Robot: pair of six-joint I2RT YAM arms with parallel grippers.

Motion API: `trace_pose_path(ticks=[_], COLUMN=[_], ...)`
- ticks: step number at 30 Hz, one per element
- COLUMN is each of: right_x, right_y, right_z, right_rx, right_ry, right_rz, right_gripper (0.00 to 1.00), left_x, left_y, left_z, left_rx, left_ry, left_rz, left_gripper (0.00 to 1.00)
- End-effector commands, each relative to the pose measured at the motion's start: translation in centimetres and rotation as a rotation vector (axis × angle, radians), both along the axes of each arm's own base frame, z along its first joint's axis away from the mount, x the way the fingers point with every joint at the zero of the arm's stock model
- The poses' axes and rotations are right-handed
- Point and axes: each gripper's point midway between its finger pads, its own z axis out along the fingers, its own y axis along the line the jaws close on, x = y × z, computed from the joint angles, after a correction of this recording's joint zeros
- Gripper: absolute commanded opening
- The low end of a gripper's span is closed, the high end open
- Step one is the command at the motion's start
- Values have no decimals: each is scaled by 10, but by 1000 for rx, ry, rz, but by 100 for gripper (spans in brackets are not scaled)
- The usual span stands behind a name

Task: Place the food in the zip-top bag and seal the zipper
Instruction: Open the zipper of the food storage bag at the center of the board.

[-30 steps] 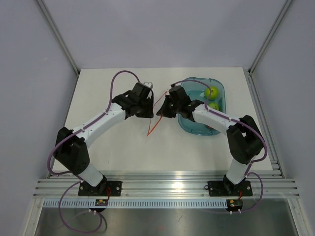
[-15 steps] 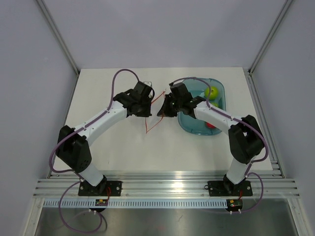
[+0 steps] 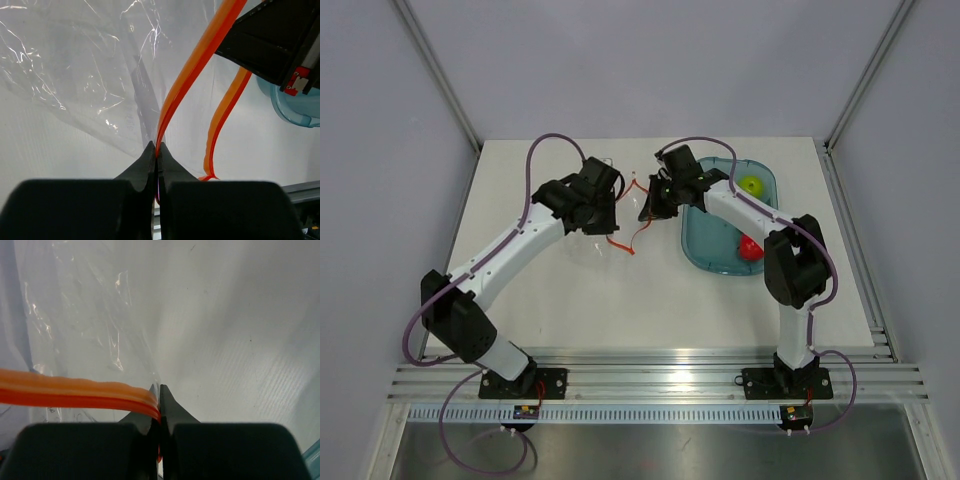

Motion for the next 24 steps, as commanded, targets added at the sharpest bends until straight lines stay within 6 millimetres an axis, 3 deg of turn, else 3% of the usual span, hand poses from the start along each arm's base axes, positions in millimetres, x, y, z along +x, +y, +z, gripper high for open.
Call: trace_pose_path(ticks=[1, 3, 5, 8, 9, 13, 24], right_x=[5, 3, -1, -3, -4, -6, -23], right_y=[-2, -4, -7, -11, -12, -17, -27], right_z=[6, 1, -3, -1, 3, 13, 51], right_rx=[-21, -24, -27, -25, -24, -23, 30], right_ry=[-25, -20, -12, -24, -31, -55, -114], right_rz=[0, -10, -18, -27, -30, -50, -69], right_gripper=[0, 9, 11, 23, 33, 53, 59], left_x=[22, 24, 26, 27, 27, 29, 35], left_y=[-18, -29, -38, -44, -44, -40, -37], left_z=[-3, -15, -19, -20, -20, -20, -27], left_rx=[-52, -69, -95, -110, -108, -80, -39], left_ry=[-29, -8, 6, 17, 20, 26, 56], left_rz=[-29, -81, -111, -125, -125, -113, -69], left_gripper=[0, 0, 0, 0, 0, 0, 0])
